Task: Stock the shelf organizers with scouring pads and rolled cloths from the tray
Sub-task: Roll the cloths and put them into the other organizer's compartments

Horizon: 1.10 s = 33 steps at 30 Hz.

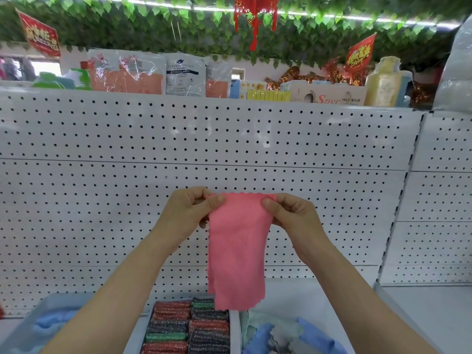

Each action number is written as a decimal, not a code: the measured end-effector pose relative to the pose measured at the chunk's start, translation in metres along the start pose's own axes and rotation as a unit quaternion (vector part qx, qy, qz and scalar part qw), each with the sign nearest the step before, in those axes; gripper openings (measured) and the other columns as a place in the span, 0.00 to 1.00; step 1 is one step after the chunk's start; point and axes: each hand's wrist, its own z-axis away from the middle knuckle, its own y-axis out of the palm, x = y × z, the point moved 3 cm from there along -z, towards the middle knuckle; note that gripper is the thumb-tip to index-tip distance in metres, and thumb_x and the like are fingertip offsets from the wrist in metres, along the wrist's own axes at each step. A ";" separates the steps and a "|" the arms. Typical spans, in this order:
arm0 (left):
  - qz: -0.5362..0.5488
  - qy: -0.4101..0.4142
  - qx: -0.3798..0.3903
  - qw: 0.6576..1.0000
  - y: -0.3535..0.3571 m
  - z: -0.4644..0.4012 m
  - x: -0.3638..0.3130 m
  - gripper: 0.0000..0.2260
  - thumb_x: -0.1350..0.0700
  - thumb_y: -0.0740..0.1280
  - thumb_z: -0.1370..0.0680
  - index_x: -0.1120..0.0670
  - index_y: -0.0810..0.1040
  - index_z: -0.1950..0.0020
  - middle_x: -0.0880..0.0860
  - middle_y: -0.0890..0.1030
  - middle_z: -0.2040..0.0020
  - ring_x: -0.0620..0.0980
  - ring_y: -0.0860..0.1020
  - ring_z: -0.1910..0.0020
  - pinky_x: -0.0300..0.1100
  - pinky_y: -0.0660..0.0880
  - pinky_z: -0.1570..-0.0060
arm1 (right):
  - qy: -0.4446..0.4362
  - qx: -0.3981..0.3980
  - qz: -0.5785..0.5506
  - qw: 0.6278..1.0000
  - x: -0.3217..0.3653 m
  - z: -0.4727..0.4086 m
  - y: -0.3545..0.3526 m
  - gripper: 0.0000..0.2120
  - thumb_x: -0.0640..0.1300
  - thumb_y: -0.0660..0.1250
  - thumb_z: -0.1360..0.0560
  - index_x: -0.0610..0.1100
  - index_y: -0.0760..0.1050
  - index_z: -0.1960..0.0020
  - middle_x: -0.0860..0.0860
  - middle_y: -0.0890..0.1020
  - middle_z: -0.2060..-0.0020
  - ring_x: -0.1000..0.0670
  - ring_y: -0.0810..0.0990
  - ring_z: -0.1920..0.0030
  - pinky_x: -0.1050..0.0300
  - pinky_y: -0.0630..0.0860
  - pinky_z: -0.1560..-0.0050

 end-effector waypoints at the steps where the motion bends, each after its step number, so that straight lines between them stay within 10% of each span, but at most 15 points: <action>1: 0.000 0.004 0.008 1.000 -0.001 0.000 -0.002 0.09 0.54 0.72 0.26 0.59 0.81 0.61 0.49 0.79 0.71 0.44 0.73 0.73 0.36 0.74 0.70 | -0.002 -0.001 -0.001 1.000 0.001 0.000 0.000 0.05 0.38 0.70 0.24 0.39 0.83 0.51 0.42 0.86 0.53 0.46 0.84 0.52 0.52 0.82 0.46; 26: -0.006 -0.015 -0.035 0.999 -0.019 -0.004 -0.012 0.03 0.62 0.73 0.25 0.57 0.84 0.53 0.49 0.83 0.66 0.41 0.77 0.68 0.36 0.72 0.66 | -0.029 0.018 -0.045 0.998 0.008 0.001 -0.001 0.12 0.38 0.75 0.33 0.40 0.83 0.49 0.42 0.86 0.52 0.46 0.84 0.51 0.54 0.80 0.48; 33: 0.041 0.011 0.022 0.999 -0.019 -0.001 -0.019 0.03 0.60 0.70 0.23 0.57 0.83 0.53 0.52 0.80 0.61 0.45 0.74 0.63 0.39 0.72 0.64 | 0.035 0.136 -0.134 0.981 0.014 0.005 0.007 0.12 0.42 0.69 0.27 0.40 0.78 0.45 0.45 0.83 0.50 0.49 0.81 0.51 0.55 0.78 0.46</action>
